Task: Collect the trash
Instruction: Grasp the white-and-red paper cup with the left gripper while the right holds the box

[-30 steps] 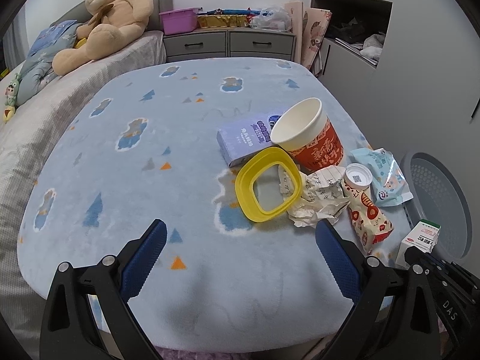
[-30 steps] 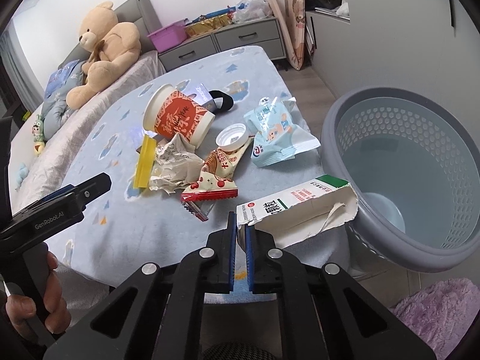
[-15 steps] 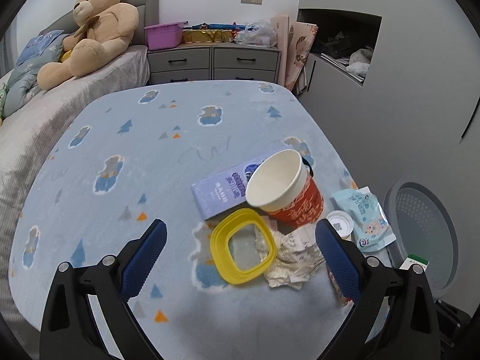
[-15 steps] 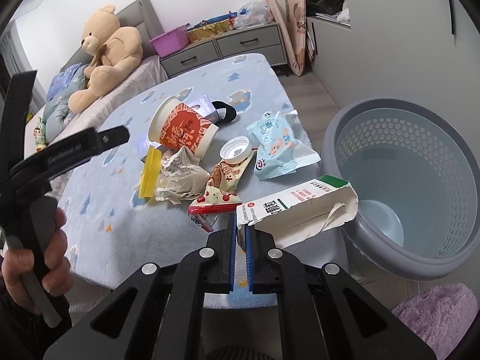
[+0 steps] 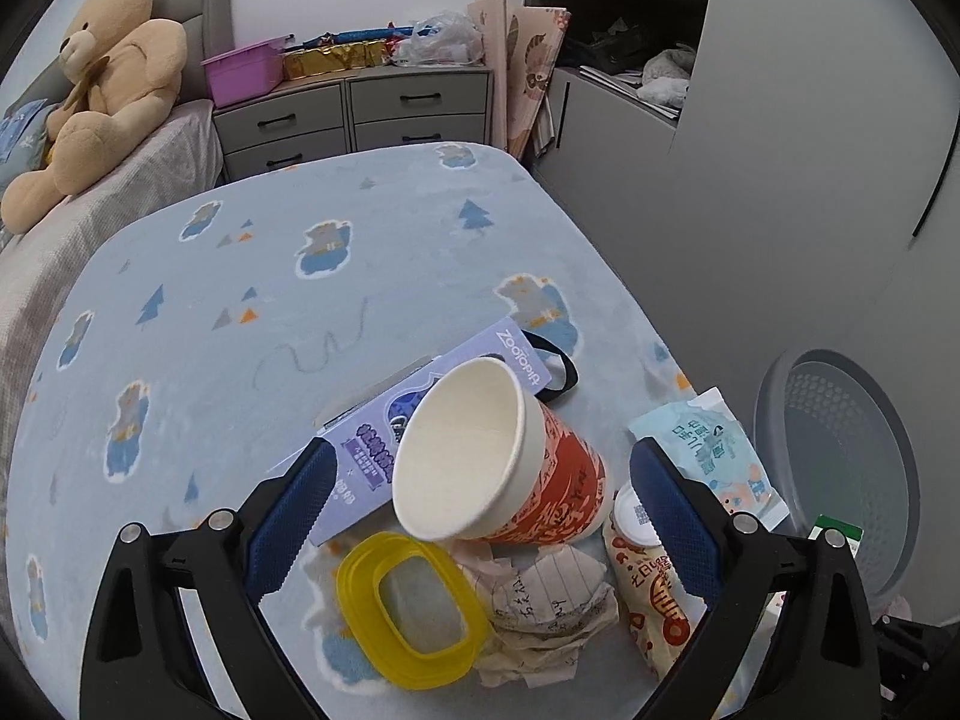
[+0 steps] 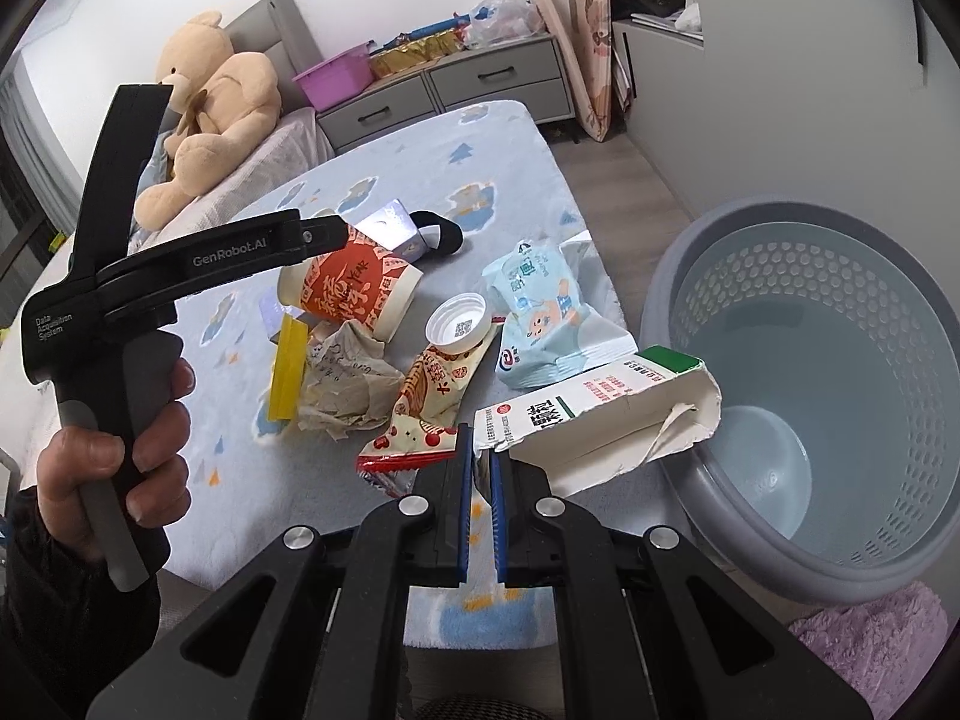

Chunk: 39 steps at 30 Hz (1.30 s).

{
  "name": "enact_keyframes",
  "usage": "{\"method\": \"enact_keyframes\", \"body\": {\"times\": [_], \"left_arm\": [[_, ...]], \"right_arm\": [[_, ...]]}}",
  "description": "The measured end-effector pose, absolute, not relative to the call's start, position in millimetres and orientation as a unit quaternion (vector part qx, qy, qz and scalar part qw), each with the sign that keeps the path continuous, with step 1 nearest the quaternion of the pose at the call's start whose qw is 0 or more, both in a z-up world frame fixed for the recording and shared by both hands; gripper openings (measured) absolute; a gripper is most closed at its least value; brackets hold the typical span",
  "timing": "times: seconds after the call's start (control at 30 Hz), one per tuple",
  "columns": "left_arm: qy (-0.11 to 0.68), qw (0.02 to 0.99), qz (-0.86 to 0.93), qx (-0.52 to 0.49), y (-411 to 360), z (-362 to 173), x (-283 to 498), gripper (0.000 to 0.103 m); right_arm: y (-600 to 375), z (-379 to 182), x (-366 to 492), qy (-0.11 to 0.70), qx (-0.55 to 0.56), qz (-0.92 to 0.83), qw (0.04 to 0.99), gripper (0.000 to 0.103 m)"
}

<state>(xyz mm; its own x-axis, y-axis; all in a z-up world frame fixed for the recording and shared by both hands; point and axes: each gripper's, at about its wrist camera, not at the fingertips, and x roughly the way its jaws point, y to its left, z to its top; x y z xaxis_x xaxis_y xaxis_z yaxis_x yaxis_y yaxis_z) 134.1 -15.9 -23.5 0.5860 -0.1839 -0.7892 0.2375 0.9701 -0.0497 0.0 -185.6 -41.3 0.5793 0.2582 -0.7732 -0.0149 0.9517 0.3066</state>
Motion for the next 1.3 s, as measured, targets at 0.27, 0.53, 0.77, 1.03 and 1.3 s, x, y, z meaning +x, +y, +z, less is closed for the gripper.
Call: {"method": "enact_keyframes", "body": {"times": [0.27, 0.53, 0.77, 1.03, 1.3], "left_arm": [[0.448, 0.881, -0.146, 0.044, -26.7, -29.7, 144.7, 0.075], [0.469, 0.866, -0.173, 0.023, -24.8, -37.0, 149.4, 0.028], [0.454, 0.873, -0.179, 0.013, -18.3, -26.2, 137.5, 0.008], [0.429, 0.888, -0.165, -0.002, -2.7, -1.1, 110.6, 0.008], [0.405, 0.898, -0.171, -0.006, -13.2, 24.0, 78.7, 0.008]], "right_arm": [[-188.4, -43.5, 5.8, 0.456, 0.136, 0.078, 0.876, 0.006], [-190.1, -44.6, 5.5, 0.456, 0.136, 0.071, 0.877, 0.006], [-188.8, -39.9, 2.2, 0.451, 0.133, 0.069, 0.88, 0.006], [-191.8, -27.4, -5.7, 0.435, 0.136, 0.068, 0.888, 0.006], [-207.8, -11.4, -13.3, 0.415, 0.147, 0.066, 0.896, 0.006]]}}
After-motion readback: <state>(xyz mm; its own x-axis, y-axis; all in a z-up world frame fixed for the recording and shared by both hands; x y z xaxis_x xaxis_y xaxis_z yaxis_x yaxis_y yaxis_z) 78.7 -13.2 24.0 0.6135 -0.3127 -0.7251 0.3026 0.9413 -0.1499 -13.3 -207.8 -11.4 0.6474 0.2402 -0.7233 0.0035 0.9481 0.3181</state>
